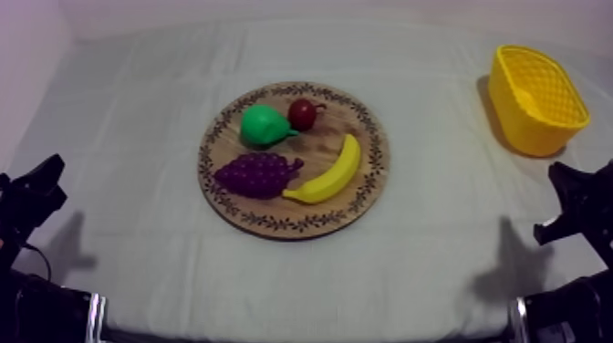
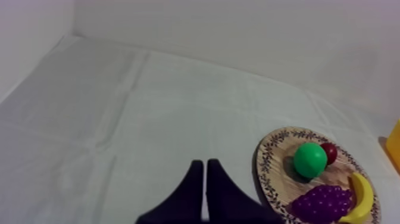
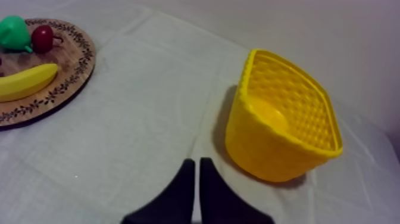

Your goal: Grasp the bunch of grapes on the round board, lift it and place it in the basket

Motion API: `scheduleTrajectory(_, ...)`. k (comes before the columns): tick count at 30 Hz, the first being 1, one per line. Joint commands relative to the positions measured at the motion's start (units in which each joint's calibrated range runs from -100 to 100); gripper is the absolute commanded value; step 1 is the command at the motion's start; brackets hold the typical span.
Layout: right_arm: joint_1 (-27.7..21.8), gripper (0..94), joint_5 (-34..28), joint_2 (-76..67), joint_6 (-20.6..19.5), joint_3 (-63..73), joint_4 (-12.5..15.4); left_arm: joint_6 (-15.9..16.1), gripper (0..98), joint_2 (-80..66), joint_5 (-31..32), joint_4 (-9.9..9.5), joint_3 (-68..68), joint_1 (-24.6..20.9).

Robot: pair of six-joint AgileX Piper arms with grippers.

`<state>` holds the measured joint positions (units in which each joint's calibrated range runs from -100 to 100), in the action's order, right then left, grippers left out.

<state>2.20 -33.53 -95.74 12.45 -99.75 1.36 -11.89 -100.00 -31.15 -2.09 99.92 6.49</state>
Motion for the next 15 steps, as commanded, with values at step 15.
scheduleTrajectory(15, -0.05, 0.5, -1.67, -0.02, -3.92, -0.03, -0.02, -0.01, 0.1, 0.0, 0.03, -0.04, -0.04, -0.01)
